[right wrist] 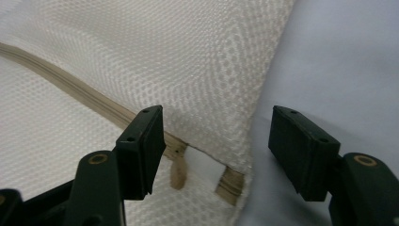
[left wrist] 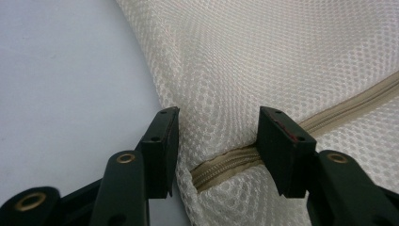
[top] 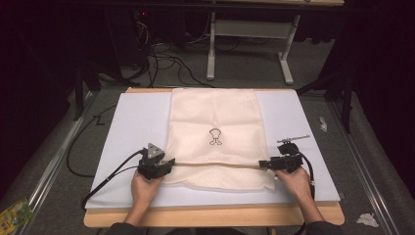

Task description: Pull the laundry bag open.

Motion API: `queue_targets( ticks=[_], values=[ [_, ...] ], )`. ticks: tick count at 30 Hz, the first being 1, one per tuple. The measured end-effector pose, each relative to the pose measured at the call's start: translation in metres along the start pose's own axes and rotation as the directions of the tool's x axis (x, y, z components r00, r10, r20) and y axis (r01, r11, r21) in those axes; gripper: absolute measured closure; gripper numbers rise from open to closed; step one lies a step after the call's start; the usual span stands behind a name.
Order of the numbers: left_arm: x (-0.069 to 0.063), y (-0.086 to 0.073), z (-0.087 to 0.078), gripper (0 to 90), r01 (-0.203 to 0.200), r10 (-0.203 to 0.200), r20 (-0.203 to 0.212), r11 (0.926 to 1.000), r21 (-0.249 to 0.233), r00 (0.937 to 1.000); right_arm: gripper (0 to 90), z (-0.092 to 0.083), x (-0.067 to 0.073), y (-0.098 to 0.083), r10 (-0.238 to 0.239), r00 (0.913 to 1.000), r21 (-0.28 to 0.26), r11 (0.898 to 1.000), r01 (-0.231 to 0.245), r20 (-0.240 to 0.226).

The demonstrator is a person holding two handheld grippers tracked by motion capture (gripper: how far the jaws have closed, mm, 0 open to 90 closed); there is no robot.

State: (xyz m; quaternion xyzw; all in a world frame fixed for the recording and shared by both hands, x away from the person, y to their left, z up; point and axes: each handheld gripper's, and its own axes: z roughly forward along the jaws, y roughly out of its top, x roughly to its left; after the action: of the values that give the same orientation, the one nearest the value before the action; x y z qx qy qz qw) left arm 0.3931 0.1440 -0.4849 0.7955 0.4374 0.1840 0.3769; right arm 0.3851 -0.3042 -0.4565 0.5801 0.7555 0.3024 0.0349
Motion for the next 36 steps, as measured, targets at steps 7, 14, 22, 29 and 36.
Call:
queue_targets(
  ticks=[7, 14, 22, 29, 36],
  values=[
    [-0.0004, -0.0004, 0.0004, 49.9, -0.002, 0.002, -0.005, 1.0, -0.003, 1.0, 38.4, 0.0031, 0.004, 0.0059, 0.025, 0.9988, 0.041, 0.999, -0.023, -0.041],
    [-0.0007, -0.0006, 0.0005, 50.0, -0.003, 0.003, -0.007, 1.0, -0.003, 1.0, 46.7, 0.001, -0.0018, 0.0028, 0.059, 0.9939, 0.037, 0.998, -0.055, -0.093],
    [-0.0008, -0.0006, 0.0006, 50.2, -0.003, 0.003, -0.008, 1.0, -0.002, 1.0, 50.0, 0.003, 0.0, 0.0061, 0.062, 0.9908, 0.033, 0.998, -0.058, -0.121],
    [-0.0013, -0.0006, 0.0008, 50.6, 0.0, 0.0, -0.012, 1.0, -0.002, 0.9999, 49.6, -0.0034, -0.0053, 0.0017, 0.062, 0.9936, 0.088, 0.995, -0.053, -0.095],
    [-0.0012, -0.0007, 0.0008, 50.7, -0.001, 0.001, -0.01, 1.0, -0.003, 0.9999, 43.8, 0.0041, 0.0002, 0.0095, 0.088, 0.9895, 0.082, 0.993, -0.079, -0.114]
  ],
)
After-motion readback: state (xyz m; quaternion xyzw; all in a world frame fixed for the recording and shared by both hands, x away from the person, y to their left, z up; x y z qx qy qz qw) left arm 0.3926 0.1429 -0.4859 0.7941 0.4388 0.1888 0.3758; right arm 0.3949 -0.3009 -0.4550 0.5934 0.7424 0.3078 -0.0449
